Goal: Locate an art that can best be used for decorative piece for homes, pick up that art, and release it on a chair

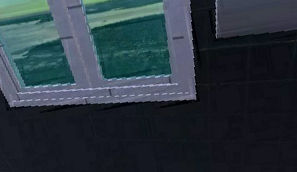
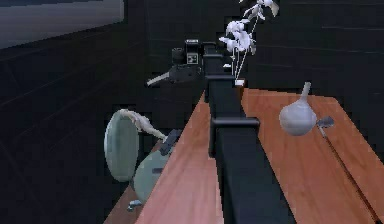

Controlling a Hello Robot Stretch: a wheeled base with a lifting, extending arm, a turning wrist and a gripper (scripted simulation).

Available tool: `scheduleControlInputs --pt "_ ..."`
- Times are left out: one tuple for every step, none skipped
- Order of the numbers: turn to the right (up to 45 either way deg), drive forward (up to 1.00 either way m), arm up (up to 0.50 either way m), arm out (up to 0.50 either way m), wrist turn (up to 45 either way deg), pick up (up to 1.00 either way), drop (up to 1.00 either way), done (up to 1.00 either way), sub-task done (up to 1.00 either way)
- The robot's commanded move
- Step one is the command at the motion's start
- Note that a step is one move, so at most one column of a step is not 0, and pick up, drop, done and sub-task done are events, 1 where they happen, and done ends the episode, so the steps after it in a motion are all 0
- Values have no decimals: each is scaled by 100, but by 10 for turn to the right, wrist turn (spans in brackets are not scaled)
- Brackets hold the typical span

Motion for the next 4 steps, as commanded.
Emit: scheduleControlInputs --pt "0 0 -6 0 0 0 0 0 0" --pt "0 0 -32 0 0 0 0 0 0" --pt "0 0 0 0 0 100 0 0 0" --pt "0 0 10 0 0 0 0 0 0"
